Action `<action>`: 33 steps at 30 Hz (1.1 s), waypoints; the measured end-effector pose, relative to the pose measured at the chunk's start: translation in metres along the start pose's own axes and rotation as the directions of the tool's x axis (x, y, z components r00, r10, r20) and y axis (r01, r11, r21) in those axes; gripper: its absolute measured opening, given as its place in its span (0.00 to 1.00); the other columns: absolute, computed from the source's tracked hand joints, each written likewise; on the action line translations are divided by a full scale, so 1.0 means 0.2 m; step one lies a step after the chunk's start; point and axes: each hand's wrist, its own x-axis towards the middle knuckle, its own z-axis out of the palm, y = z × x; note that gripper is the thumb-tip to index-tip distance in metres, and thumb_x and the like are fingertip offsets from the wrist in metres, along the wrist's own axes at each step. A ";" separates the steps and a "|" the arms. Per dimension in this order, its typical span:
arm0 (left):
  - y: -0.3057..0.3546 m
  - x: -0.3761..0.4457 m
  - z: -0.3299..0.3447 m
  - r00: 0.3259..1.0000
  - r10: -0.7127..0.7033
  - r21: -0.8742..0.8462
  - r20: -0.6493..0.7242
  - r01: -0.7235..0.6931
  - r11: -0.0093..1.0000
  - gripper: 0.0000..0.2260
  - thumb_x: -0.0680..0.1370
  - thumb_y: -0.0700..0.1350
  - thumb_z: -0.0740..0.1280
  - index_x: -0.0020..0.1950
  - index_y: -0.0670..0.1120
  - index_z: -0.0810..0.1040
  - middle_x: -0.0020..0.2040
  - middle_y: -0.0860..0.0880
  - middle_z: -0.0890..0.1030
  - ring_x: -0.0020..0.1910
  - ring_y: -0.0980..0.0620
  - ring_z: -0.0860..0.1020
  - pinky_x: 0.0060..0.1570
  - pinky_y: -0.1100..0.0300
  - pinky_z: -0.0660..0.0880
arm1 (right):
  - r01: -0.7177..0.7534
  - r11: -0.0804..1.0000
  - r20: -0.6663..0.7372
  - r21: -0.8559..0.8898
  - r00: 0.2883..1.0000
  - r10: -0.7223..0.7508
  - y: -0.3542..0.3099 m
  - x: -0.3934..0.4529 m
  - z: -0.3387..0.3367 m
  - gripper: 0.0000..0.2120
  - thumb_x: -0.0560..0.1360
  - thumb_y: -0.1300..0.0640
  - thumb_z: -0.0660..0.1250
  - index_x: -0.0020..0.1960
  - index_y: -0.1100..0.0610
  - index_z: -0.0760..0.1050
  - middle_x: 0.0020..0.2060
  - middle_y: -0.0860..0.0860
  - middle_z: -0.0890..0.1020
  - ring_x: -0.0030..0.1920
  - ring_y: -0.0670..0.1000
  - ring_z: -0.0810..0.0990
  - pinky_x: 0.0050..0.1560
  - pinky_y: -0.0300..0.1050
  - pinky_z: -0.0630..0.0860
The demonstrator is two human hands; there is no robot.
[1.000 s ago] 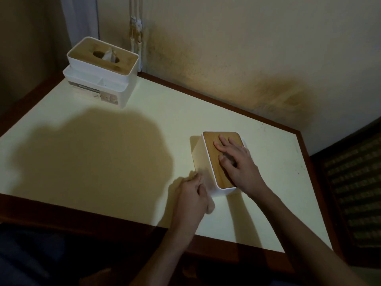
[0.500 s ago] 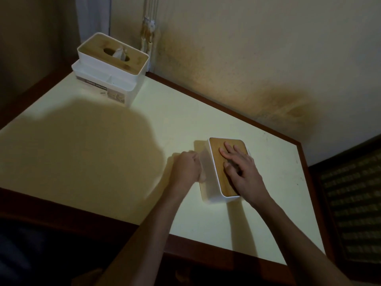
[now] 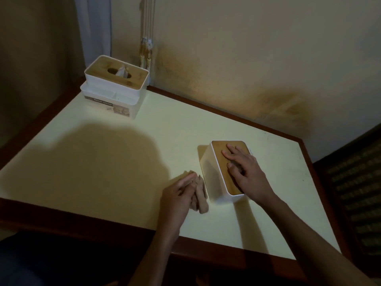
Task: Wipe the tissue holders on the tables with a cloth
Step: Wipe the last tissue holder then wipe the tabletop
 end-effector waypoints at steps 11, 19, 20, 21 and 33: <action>0.05 0.03 -0.14 0.994 0.032 -0.252 0.106 -0.004 0.968 0.18 0.75 0.36 0.67 0.65 0.46 0.77 0.62 0.41 0.78 0.60 0.45 0.78 0.52 0.54 0.79 | -0.202 0.912 -0.068 -0.357 0.979 0.190 -0.14 0.04 0.03 0.25 0.78 0.42 0.45 0.71 0.49 0.64 0.77 0.51 0.56 0.75 0.56 0.55 0.73 0.61 0.49; 0.08 0.02 -0.15 0.994 0.106 -0.279 0.021 -0.096 0.955 0.22 0.73 0.28 0.66 0.59 0.51 0.79 0.59 0.57 0.80 0.56 0.62 0.79 0.45 0.64 0.78 | -0.434 0.867 -0.154 -0.243 0.900 0.408 -0.25 0.01 0.19 0.25 0.82 0.43 0.45 0.78 0.44 0.49 0.78 0.51 0.48 0.77 0.57 0.45 0.73 0.60 0.42; 0.08 0.03 -0.16 0.994 0.105 -0.268 0.006 -0.100 0.958 0.21 0.73 0.28 0.66 0.58 0.51 0.79 0.59 0.56 0.80 0.55 0.63 0.79 0.46 0.64 0.78 | -0.386 0.887 -0.137 -0.255 0.922 0.362 -0.23 0.01 0.18 0.25 0.82 0.42 0.45 0.78 0.43 0.49 0.78 0.50 0.49 0.77 0.56 0.45 0.73 0.60 0.43; 0.08 0.03 -0.16 0.995 0.102 -0.258 -0.011 -0.101 0.961 0.21 0.73 0.28 0.67 0.58 0.51 0.80 0.59 0.56 0.80 0.56 0.62 0.79 0.46 0.64 0.78 | -0.321 0.909 -0.111 -0.265 0.947 0.303 -0.21 0.00 0.17 0.25 0.81 0.42 0.45 0.77 0.42 0.50 0.78 0.49 0.50 0.77 0.54 0.46 0.74 0.59 0.44; 0.05 0.02 -0.23 0.996 0.056 -0.232 -0.070 -0.071 0.970 0.20 0.72 0.28 0.68 0.49 0.53 0.83 0.49 0.56 0.84 0.49 0.58 0.82 0.40 0.64 0.79 | -0.155 0.985 -0.035 -0.080 0.988 0.152 -0.13 -0.03 -0.02 0.20 0.81 0.51 0.59 0.72 0.50 0.66 0.77 0.50 0.54 0.77 0.51 0.50 0.73 0.49 0.51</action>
